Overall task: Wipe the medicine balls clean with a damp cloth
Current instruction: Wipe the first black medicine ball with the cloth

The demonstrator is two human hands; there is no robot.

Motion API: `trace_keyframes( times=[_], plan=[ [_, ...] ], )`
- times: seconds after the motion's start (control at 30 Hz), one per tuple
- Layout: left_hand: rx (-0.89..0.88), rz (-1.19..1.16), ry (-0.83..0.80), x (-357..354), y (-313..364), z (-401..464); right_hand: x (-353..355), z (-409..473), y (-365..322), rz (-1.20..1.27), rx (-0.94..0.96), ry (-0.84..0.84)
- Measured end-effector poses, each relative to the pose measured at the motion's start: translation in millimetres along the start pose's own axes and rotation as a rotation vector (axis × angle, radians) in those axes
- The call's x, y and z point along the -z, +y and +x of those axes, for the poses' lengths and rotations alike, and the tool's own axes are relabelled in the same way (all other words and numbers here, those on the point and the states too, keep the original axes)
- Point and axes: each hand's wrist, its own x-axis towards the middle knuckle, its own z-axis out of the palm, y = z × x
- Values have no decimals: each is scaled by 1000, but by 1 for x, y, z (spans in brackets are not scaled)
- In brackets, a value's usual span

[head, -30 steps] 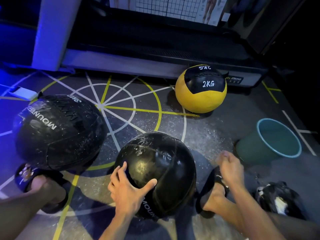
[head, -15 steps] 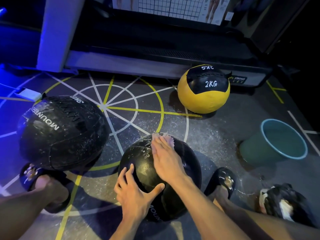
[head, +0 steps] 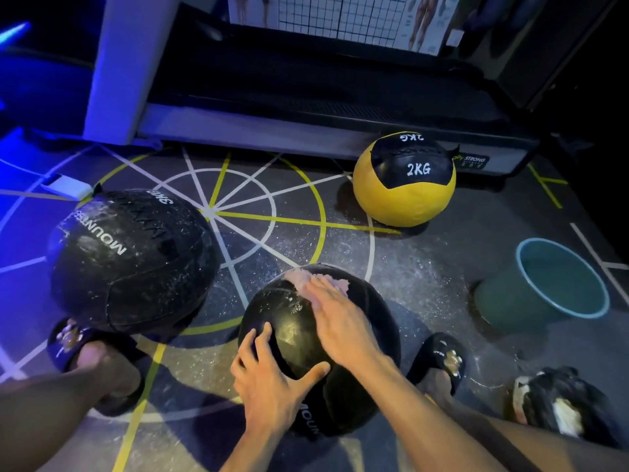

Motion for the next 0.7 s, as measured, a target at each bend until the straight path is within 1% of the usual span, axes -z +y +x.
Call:
trace_keyframes(
  times=[0.03,0.07,0.1,0.17,0.23,0.27,0.33,0.37,0.43,0.47,0.5,0.53,0.7],
  plan=[
    [-2,-32,18,4,-1,-1,7,-3,13,65,-35,59],
    [-1,-91,40,6,-4,1,15,-8,29,124,-118,149],
    [-5,-168,70,9,-7,4,23,-15,46,157,-250,213],
    [-32,-331,137,15,-14,13,29,-34,76,176,-521,236],
    [17,-445,142,19,-22,20,24,-51,94,257,-652,245],
    [103,-473,117,18,-30,23,20,-57,97,303,-699,251],
    [349,-498,19,21,-38,28,11,-62,96,332,-715,265],
    [477,-561,-83,23,-41,30,8,-62,97,340,-716,282],
    [622,-752,-344,29,-43,30,5,-64,95,355,-720,303],
    [639,-826,-439,33,-42,30,4,-65,95,358,-714,316],
    [639,-861,-492,35,-42,30,3,-66,95,366,-724,319],
    [639,-882,-511,35,-43,31,0,-67,98,379,-733,319],
    [589,-947,-478,34,-49,30,-8,-72,101,427,-821,327]
  ],
)
